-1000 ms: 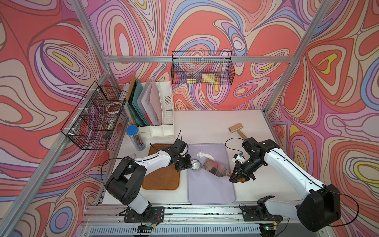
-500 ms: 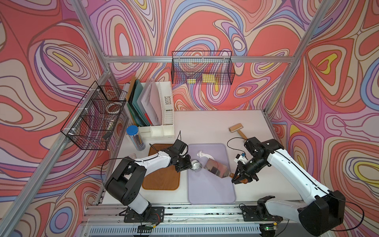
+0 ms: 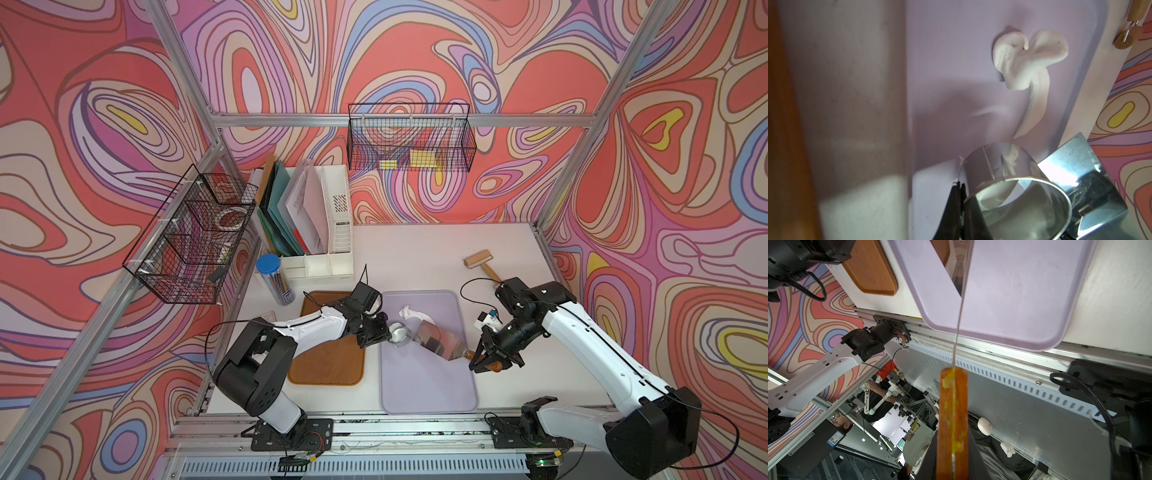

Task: Roll out the dumpling wrappers from the dough
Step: Remove the dumpling wrapper from the work surface.

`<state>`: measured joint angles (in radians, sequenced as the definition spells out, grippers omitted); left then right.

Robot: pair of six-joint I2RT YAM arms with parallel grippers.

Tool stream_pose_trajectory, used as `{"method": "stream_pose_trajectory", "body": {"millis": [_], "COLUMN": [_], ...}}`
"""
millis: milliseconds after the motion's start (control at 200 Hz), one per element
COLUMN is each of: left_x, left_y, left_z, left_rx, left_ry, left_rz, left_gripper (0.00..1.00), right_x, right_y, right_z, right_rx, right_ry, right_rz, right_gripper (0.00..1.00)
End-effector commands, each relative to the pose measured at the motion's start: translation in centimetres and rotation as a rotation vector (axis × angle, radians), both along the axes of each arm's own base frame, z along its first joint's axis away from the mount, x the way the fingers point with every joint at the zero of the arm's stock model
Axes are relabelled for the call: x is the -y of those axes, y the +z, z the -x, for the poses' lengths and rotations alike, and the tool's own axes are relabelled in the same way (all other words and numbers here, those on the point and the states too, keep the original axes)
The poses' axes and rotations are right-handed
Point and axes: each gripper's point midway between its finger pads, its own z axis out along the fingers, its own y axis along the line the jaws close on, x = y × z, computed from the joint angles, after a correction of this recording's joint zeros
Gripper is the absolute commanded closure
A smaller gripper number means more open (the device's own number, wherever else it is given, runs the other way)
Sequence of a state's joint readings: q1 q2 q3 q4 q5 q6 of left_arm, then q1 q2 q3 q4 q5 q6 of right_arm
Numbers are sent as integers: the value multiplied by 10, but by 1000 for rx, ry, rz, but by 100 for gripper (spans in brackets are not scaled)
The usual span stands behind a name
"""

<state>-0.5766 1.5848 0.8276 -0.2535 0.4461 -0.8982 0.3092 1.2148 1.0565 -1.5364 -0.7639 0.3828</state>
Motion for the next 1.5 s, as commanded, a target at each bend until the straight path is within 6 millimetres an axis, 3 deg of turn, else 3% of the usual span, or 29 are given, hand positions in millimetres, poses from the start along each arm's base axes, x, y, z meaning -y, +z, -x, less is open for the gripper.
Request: {"method": "stream_pose_trajectory", "body": {"millis": [0,185,486,651,836,1137,1497], "left_x": [5,-2,9,19,16,19,12], "left_y": [2,-1,-2,2,9,1,-4], "left_z": [-3,-4,0,-1,3,17,15], "left_rx": [9,16,-6,1,14,-19,-2], "left_ry": [-4,-4,-32,-45,-39,-60,-42], "left_rz": [9,-48,-13,31,38,59,23], "left_gripper": [100,100,100,100,100,100,100], "right_x": [-7,-5,-9,-8,-6,2,-7], "right_y": [8,9,10,4,-3,-13,-4], "right_z": [-4,-3,-6,-7,-7,-8,-7], "right_rx": [26,33,44,32,26,15,17], "right_ry": [10,13,13,13,16,31,31], "right_rz": [-43,-35,-52,-43,-25,44,-21], "right_gripper": [100,100,100,100,100,100,100]}}
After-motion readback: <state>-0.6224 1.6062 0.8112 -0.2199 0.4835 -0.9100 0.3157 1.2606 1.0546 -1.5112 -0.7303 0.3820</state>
